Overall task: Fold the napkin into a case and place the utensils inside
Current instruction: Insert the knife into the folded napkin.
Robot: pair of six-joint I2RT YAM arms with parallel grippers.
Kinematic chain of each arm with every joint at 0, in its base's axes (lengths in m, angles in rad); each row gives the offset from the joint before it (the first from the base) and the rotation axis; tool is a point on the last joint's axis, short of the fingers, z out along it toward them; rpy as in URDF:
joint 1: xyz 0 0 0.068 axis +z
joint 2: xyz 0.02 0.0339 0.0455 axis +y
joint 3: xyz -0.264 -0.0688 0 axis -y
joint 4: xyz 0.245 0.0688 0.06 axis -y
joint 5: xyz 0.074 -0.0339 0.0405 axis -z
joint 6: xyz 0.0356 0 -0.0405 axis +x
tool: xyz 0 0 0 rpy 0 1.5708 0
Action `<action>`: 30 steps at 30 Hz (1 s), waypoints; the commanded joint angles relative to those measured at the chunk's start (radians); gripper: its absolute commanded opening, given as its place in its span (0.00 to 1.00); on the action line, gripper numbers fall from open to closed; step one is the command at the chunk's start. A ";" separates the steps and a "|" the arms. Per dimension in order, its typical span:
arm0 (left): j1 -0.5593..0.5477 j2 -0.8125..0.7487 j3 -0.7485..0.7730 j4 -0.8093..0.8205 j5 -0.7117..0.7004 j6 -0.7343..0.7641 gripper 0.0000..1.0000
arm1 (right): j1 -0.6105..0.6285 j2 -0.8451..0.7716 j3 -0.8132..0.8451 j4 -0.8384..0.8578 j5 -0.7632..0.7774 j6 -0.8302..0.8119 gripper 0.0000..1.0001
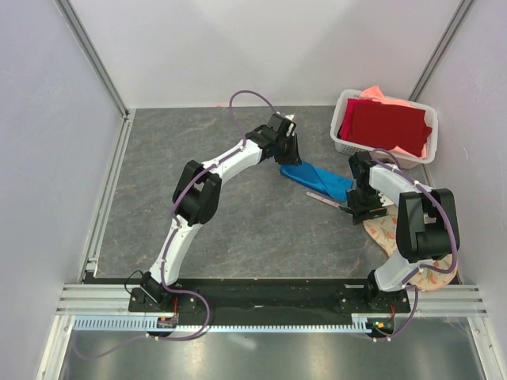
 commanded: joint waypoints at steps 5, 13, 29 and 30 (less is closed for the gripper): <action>0.003 0.014 -0.005 0.034 0.030 -0.013 0.24 | -0.006 0.016 0.004 0.011 -0.008 0.068 0.63; 0.008 -0.018 -0.098 0.026 0.013 -0.030 0.23 | -0.006 0.010 -0.037 0.019 -0.013 0.062 0.39; 0.008 -0.133 -0.293 0.014 -0.023 -0.065 0.21 | 0.094 -0.236 -0.075 -0.039 0.009 -0.089 0.13; 0.008 -0.140 -0.308 0.012 -0.024 -0.068 0.20 | 0.103 -0.251 -0.074 -0.049 0.004 -0.089 0.13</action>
